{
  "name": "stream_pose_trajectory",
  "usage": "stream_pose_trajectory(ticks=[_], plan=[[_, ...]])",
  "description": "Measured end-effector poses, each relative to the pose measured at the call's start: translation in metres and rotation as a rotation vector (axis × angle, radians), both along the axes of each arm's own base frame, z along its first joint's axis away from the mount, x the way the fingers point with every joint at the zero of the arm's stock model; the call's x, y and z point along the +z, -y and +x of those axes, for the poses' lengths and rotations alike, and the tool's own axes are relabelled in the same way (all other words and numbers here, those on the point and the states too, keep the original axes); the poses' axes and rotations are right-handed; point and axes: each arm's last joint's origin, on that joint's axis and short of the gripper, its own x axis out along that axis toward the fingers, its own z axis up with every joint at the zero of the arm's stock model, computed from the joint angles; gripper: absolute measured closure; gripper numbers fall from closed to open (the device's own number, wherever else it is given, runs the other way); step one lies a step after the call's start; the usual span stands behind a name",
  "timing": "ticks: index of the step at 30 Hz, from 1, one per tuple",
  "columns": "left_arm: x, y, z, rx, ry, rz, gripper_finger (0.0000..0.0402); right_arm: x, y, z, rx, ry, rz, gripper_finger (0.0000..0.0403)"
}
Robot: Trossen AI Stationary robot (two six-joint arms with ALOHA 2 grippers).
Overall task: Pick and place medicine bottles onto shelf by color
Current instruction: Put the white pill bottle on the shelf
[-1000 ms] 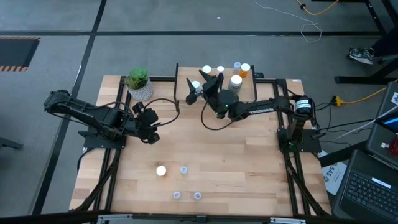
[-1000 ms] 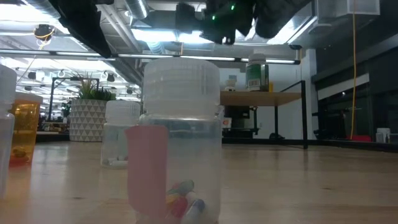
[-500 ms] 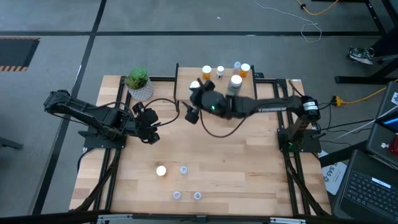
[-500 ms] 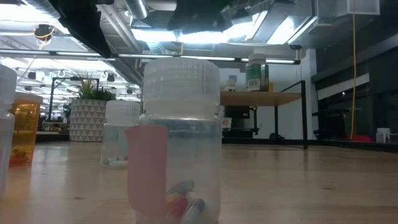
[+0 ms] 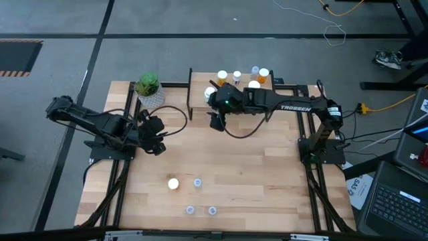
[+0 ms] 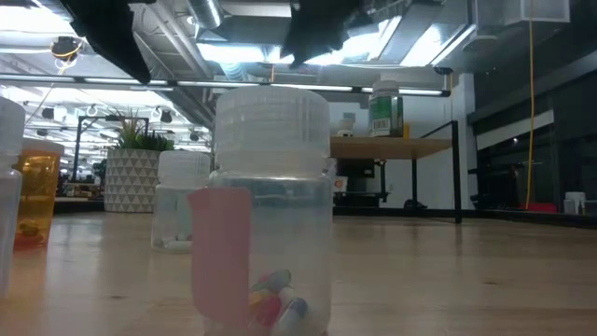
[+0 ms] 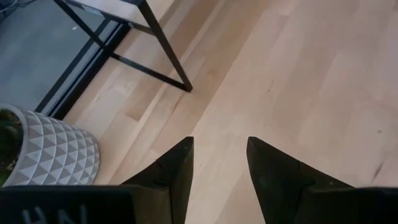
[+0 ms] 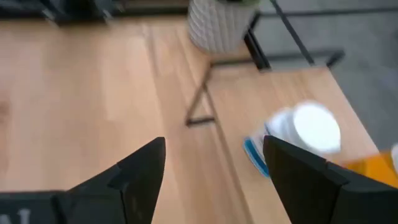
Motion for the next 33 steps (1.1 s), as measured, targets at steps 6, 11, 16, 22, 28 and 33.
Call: stream_pose_trajectory(ticks=[6, 11, 16, 22, 28, 33], plan=[[0.003, 0.000, -0.004, -0.004, 0.026, -0.011, 0.0257, -0.017, 0.018, -0.003, -0.046, -0.042, 0.004, 0.0142], [0.003, 0.000, -0.004, -0.003, 0.025, -0.011, 0.0257, -0.028, 0.027, 0.002, -0.018, -0.059, 0.029, 0.0178], [0.003, 0.000, -0.004, -0.003, 0.028, -0.012, 0.0257, -0.050, 0.032, 0.015, 0.016, -0.093, 0.032, 0.0206], [0.003, 0.000, -0.004, 0.009, 0.035, -0.023, 0.0257, -0.058, 0.040, 0.022, -0.004, -0.074, 0.017, 0.0218], [0.003, 0.000, -0.004, 0.009, 0.034, -0.023, 0.0257, -0.057, 0.056, 0.018, -0.070, -0.074, -0.010, 0.0218], [0.003, 0.000, -0.004, 0.009, 0.034, -0.023, 0.0257, -0.057, 0.072, 0.013, -0.110, -0.068, -0.011, 0.0218]])
